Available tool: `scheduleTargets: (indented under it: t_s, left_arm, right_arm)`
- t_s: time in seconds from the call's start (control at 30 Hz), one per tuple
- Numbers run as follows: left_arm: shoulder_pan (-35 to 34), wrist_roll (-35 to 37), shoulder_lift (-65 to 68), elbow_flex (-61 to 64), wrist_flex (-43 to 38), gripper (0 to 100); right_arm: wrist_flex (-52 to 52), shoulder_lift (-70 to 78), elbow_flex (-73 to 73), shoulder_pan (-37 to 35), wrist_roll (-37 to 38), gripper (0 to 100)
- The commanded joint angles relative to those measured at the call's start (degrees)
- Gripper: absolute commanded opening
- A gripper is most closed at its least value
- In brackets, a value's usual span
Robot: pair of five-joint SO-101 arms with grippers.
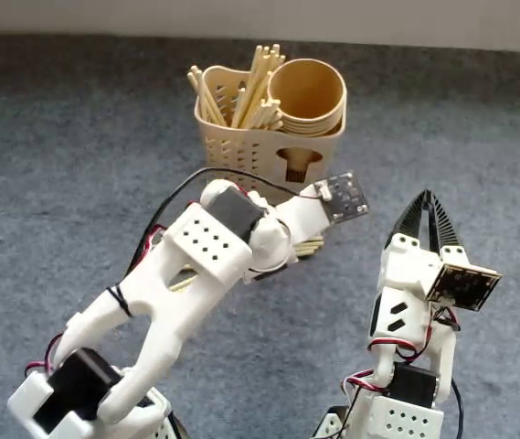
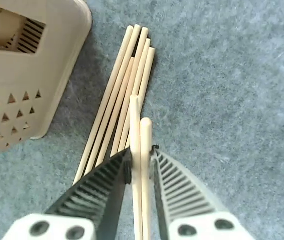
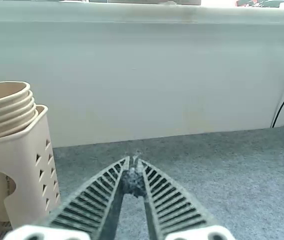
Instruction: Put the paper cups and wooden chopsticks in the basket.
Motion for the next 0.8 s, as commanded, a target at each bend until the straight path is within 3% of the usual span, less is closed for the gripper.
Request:
scheduleTargets:
  t_s: [0.0,0.17,0.53,0.67,0.77]
  left_arm:
    - [1.0,0.9,-9.1,3.1,-3.8,1]
    - [0.7,4.0,-17.3,7.1,-7.7,1]
    - [-3.2,4.8,-29.3,1.5,-8.8,1]
    - [-5.8,11.4,-30.5,-2.2,-12.6,1]
    - [-8.7,12.2,-30.7,-5.3,-16.6,1]
  right_arm:
    - [-0.2,-0.7,-0.7,0.2,0.7,2.0]
    - [-0.2,-0.7,-0.7,0.1,0.7,2.0]
    - [-0.2,-0.7,-0.6,-2.2,0.8,2.0]
    - [-0.2,-0.7,-0.6,-2.2,0.8,2.0]
    - [-0.2,-0.7,-0.6,-2.2,0.8,2.0]
